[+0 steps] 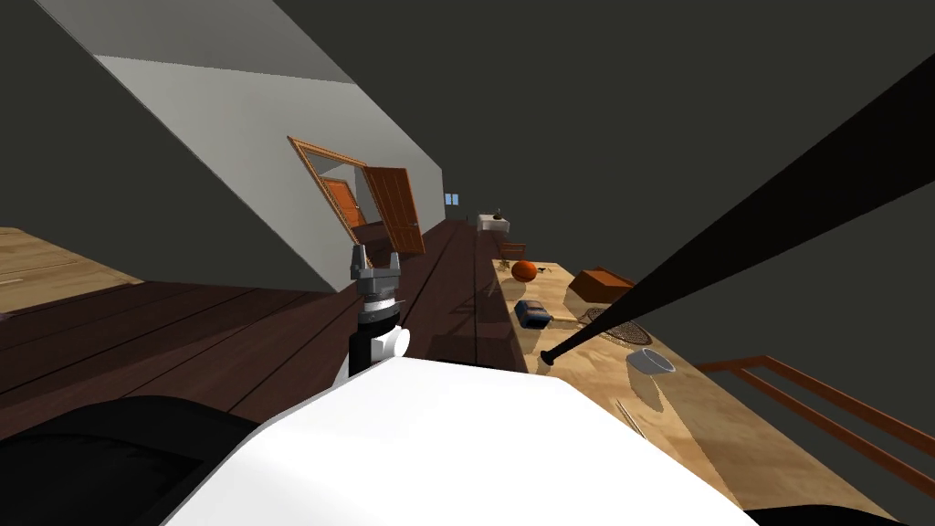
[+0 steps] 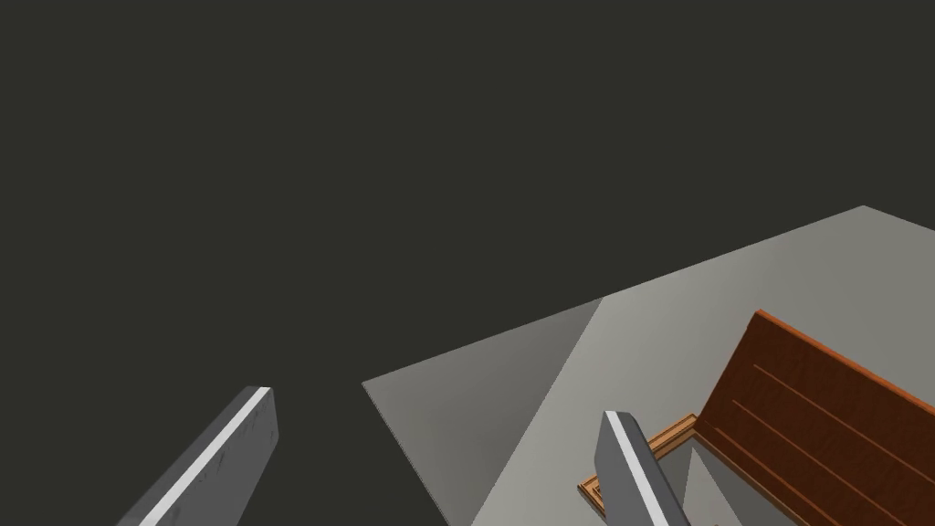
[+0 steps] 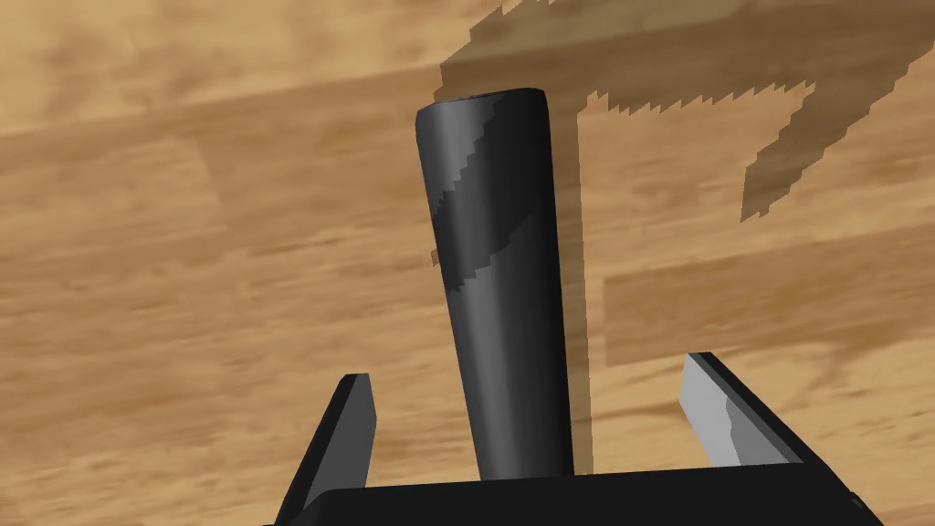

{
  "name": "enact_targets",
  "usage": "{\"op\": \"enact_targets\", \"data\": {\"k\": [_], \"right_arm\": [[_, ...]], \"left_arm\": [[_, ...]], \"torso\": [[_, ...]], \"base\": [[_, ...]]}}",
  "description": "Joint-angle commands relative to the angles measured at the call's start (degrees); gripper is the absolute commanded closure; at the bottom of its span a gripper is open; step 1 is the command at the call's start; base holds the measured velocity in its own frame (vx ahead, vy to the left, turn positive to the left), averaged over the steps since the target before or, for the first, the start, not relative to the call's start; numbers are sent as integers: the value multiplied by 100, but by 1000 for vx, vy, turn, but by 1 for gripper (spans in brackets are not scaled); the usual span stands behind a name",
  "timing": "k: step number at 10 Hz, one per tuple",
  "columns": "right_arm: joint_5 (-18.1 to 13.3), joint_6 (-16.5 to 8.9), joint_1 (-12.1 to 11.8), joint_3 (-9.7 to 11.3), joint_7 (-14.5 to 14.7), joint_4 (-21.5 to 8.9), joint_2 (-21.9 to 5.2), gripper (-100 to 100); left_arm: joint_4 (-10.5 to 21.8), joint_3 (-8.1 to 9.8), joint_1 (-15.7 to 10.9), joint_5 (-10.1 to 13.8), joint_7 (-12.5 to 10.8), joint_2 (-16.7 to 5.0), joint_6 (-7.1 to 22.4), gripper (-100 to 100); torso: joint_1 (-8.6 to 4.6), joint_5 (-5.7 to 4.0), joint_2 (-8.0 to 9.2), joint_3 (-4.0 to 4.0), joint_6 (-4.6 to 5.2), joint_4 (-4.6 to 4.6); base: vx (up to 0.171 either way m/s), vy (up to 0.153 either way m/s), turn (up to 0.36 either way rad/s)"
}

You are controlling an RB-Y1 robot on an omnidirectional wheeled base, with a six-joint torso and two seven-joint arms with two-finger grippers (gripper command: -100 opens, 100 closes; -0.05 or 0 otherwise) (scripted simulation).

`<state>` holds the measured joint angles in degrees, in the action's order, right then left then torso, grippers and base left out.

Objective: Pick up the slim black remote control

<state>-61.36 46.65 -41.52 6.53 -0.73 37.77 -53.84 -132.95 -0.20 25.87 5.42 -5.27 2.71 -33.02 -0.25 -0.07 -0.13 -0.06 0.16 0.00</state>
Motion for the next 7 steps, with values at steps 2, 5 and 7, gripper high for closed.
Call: {"op": "enact_targets", "data": {"k": [2, 5, 7], "right_arm": [[-8, 2, -6, 6, 1, -3, 3, 0], [38, -297, 171, 181, 114, -157, 338, -100], [37, -237, 157, 147, 120, -169, 292, 100]], "left_arm": [[0, 1, 1, 0, 0, 0, 0, 0], [0, 1, 1, 0, 0, 0, 0, 0], [0, 1, 1, 0, 0, 0, 0, 0]], "torso": [[5, 0, -5, -3, 5, -1], [1, 0, -5, -3, 4, -1], [5, 1, -5, -3, 5, -1]], "base": [[-5, -11, 28], [-17, -36, 59], [-7, -10, 6]]}}
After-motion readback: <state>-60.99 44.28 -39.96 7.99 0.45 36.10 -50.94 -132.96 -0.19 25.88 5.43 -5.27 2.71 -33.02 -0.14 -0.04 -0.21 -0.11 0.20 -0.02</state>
